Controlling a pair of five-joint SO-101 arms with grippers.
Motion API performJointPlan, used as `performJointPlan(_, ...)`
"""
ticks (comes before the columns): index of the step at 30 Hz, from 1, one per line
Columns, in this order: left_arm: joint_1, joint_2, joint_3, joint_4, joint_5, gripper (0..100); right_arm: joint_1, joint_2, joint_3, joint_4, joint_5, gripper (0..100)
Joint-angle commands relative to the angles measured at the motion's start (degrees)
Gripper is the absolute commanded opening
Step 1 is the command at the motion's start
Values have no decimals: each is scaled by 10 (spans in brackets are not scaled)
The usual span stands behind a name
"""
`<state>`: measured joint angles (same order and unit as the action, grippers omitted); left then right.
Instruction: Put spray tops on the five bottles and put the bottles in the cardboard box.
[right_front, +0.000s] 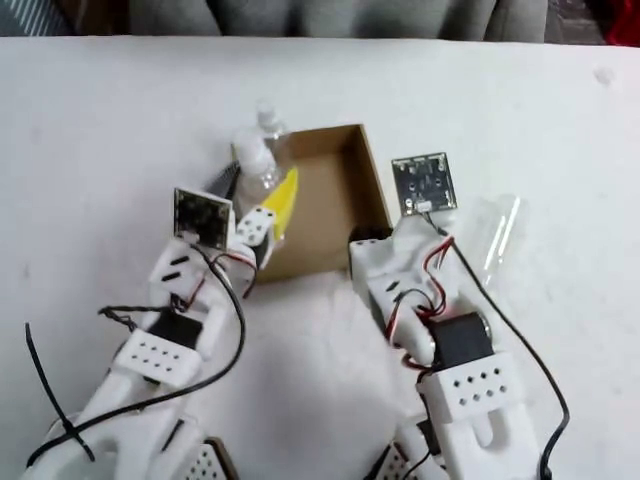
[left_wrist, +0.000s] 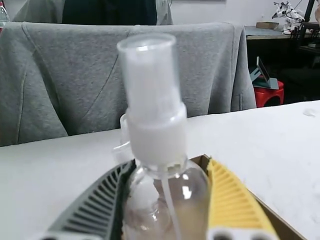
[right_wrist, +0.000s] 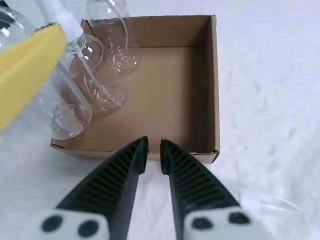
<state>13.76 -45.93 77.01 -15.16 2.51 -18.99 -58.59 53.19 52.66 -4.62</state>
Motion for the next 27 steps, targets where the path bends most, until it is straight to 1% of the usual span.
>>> performJointPlan(1, 7, 29, -29, -2, 4, 20, 1, 0, -4, -11, 6, 15)
performJointPlan(2, 7, 44, -30, -4, 4, 20, 1, 0, -4, -11, 6, 15)
performJointPlan(5, 7, 86, -25, -65, 6, 20, 1, 0, -4, -11, 6, 15)
performJointPlan(7, 7, 106, -26, -87, 6, 20, 0, 0, -4, -11, 6, 15)
performJointPlan(12, 7, 132, -30, -104, 3, 20, 0, 0, -4, -11, 6, 15)
performJointPlan(21, 7, 173, -30, -110, 3, 20, 0, 0, -4, -22, 6, 15)
performJointPlan(27, 6, 230, -26, -181, 2, 20, 0, 0, -4, -22, 6, 15)
